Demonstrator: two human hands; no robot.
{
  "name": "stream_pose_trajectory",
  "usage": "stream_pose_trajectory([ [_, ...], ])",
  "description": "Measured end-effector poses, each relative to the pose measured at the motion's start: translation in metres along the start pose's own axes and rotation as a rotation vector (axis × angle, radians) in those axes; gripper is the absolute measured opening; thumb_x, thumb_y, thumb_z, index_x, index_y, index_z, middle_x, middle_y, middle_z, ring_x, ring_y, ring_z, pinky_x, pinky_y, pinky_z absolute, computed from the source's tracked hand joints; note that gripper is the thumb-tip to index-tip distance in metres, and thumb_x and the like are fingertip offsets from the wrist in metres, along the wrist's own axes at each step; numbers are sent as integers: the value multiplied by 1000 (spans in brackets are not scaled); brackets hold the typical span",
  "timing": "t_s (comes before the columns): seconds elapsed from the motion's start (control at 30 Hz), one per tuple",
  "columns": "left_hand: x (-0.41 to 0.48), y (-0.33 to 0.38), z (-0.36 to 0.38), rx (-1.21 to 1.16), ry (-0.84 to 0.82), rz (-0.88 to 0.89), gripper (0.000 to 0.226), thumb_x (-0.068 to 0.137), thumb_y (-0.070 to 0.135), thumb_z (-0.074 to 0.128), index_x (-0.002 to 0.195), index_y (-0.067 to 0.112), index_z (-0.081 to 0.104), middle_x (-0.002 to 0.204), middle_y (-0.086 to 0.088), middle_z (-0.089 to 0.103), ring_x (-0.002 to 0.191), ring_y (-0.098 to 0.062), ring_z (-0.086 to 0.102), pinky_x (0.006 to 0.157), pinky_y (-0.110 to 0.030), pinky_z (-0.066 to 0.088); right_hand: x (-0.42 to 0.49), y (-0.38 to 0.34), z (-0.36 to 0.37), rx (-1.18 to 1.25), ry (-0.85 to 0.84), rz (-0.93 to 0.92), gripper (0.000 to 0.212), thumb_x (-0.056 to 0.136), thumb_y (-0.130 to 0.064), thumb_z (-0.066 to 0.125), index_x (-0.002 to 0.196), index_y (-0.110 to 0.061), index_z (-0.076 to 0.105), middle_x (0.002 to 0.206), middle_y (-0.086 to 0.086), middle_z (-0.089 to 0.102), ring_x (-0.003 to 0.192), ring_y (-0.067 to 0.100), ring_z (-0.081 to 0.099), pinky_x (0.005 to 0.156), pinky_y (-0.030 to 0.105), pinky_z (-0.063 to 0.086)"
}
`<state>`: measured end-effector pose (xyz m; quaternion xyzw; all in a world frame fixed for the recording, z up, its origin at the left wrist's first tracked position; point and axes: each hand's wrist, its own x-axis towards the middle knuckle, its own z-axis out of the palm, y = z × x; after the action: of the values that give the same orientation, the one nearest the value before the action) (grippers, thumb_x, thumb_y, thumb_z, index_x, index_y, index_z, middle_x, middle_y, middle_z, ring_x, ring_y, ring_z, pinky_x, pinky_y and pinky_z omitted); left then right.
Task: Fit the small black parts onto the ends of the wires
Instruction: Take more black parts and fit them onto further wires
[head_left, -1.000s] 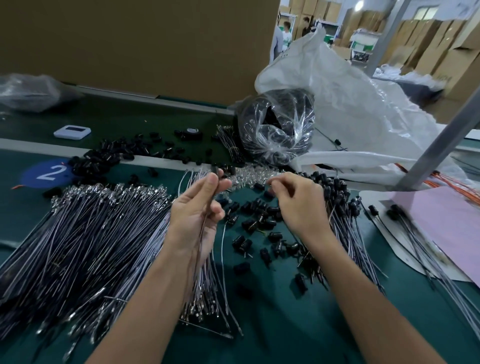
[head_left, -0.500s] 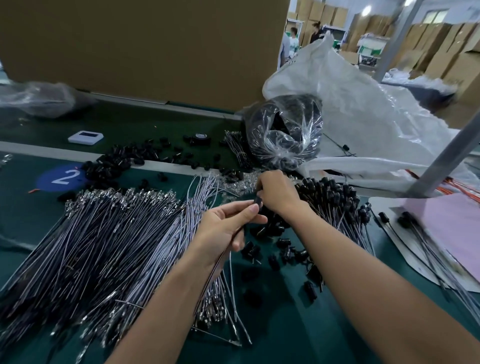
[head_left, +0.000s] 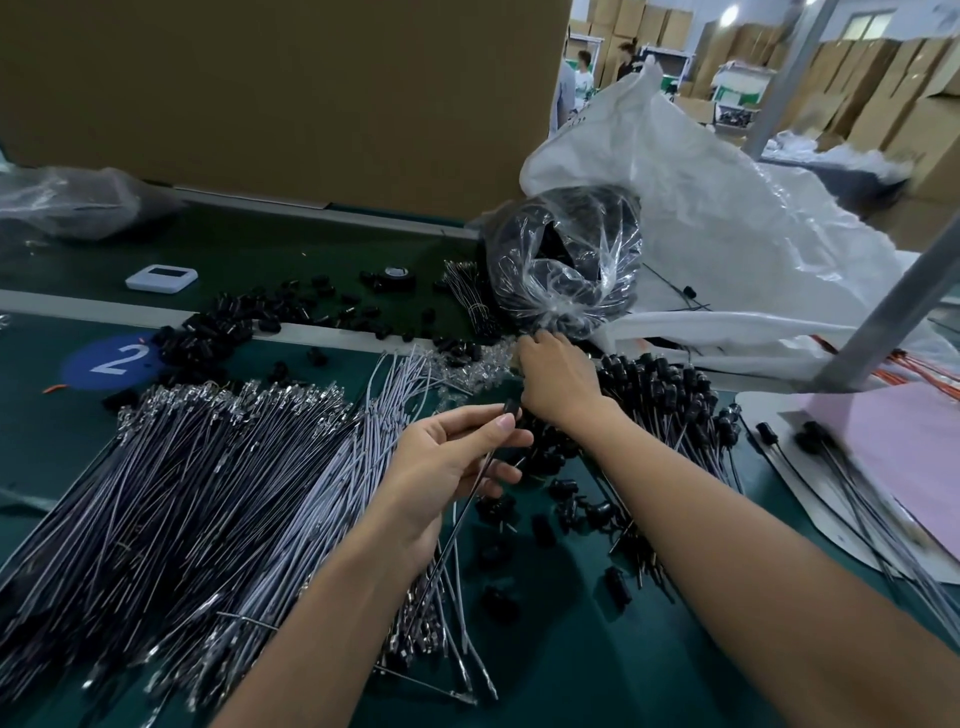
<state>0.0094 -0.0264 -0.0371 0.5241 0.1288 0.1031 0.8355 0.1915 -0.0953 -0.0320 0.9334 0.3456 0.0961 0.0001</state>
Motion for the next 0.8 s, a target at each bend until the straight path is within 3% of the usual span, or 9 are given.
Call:
stream_pose_trajectory([
  [0.07, 0, 0, 0, 4, 1, 0, 44, 70, 25, 74, 109, 6, 69, 95, -14, 76, 57, -16, 66, 50, -21, 50, 3, 2, 1, 2, -24, -12, 41, 87, -8, 60, 126, -8, 49, 127, 14, 51, 122, 34, 46, 91, 41, 45],
  [0.13, -1, 0, 0, 9, 4, -1, 43, 70, 24, 74, 109, 6, 70, 94, -14, 76, 56, -16, 66, 50, -21, 50, 7, 3, 1, 9, -56, -28, 36, 90, -8, 57, 125, -10, 54, 125, 13, 53, 118, 33, 49, 82, 39, 46],
  [0.23, -1, 0, 0, 21, 7, -2, 43, 71, 24, 73, 109, 6, 70, 94, -14, 76, 56, -16, 65, 50, -21, 51, 9, 2, 1, 29, 16, -38, 21, 90, -4, 54, 108, -9, 64, 112, 11, 61, 103, 31, 60, 67, 33, 39],
  [0.37, 0, 0, 0, 30, 14, 2, 40, 73, 23, 72, 109, 6, 69, 94, -13, 76, 58, -16, 67, 52, -22, 52, 5, 1, -1, 67, 149, -18, 18, 88, -3, 57, 93, -12, 71, 94, 6, 71, 88, 27, 66, 64, 30, 37],
  [0.5, 1, -1, 1, 26, 23, 9, 24, 85, 11, 68, 108, 6, 68, 92, -12, 77, 61, -16, 69, 52, -21, 53, -5, 6, -4, 211, 161, 38, 9, 94, -16, 59, 99, -13, 66, 92, 8, 70, 86, 29, 65, 64, 32, 41],
  [0.6, 0, -2, 3, 32, 40, 32, 18, 88, 5, 66, 106, 6, 67, 90, -13, 77, 62, -15, 70, 52, -21, 54, -19, 8, -12, 600, 166, 82, 7, 95, -13, 61, 99, -10, 65, 88, 9, 71, 80, 23, 67, 73, 39, 55],
  [0.7, 1, -3, 5, 75, 81, 75, 15, 89, 2, 66, 102, 10, 68, 87, -10, 77, 64, -14, 71, 52, -21, 54, -49, 5, -26, 1038, 243, 81, 7, 91, -7, 66, 93, -12, 70, 80, 4, 73, 68, 13, 68, 69, 29, 58],
  [0.8, 1, -6, 7, 125, 86, 121, 15, 88, 3, 67, 100, 12, 69, 85, -6, 77, 67, -14, 72, 54, -21, 55, -85, 1, -34, 1307, 244, -9, 10, 88, -2, 68, 90, -10, 73, 79, 6, 74, 72, 18, 71, 70, 25, 57],
])
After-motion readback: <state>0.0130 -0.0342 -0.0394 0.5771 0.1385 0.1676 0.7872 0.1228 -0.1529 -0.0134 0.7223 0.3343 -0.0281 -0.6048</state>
